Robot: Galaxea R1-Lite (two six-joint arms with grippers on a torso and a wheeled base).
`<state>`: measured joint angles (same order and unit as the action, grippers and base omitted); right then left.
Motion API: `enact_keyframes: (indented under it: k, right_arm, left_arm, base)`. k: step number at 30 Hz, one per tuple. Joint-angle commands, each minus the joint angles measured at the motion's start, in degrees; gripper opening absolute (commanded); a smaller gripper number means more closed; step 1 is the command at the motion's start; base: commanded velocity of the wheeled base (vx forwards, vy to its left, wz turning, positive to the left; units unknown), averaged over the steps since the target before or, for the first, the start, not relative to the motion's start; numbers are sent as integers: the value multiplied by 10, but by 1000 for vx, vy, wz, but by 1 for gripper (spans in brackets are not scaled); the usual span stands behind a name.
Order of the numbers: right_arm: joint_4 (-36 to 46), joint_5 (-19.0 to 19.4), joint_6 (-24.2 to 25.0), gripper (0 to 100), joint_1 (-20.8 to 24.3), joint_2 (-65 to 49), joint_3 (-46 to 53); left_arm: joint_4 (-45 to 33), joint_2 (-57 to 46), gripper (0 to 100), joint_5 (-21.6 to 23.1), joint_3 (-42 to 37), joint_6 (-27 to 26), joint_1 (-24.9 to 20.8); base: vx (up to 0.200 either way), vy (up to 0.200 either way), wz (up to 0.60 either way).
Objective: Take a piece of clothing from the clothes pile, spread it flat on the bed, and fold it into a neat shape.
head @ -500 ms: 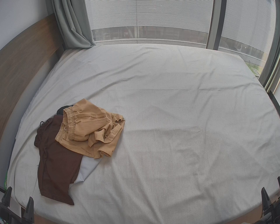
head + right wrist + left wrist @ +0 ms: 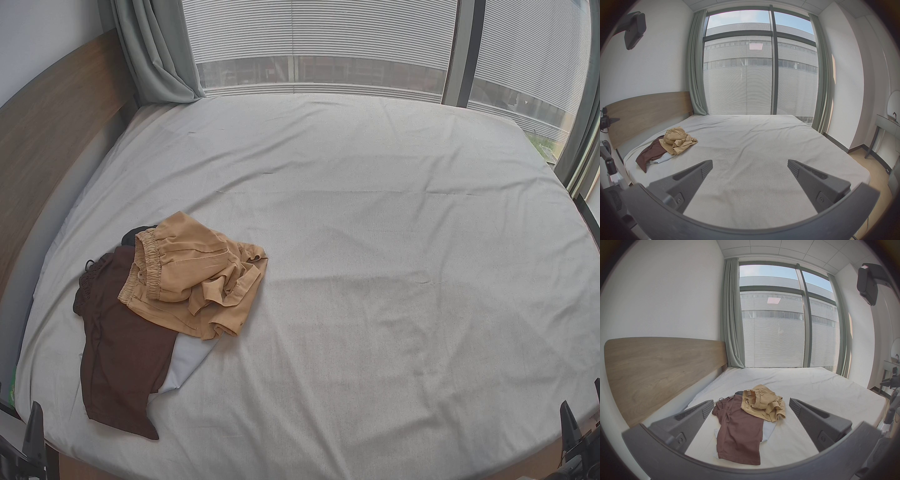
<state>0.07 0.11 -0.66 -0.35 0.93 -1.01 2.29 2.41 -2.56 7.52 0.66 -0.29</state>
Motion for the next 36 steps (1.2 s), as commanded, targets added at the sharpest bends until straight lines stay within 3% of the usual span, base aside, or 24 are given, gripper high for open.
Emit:
enact_keyframes:
  k: [1,8,17,29,36]
  right_arm:
    - [0,0,0,100,0,-4,10]
    - [0,0,0,100,0,-4,10]
    - [0,0,0,100,0,-4,10]
    - [0,0,0,100,0,-4,9]
    - [0,0,0,100,0,-4,10]
  left_arm:
    - [1,14,100,1,-3,3,-4]
    - [4,49,100,5,2,5,-7]
    - [11,121,100,26,18,76,-38]
    - [89,222,100,42,43,94,-41]
    - [92,262,100,78,71,122,-42]
  base:
    - [0,0,0]
    - [0,0,0]
    - [0,0,0]
    - [0,0,0]
    - [0,0,0]
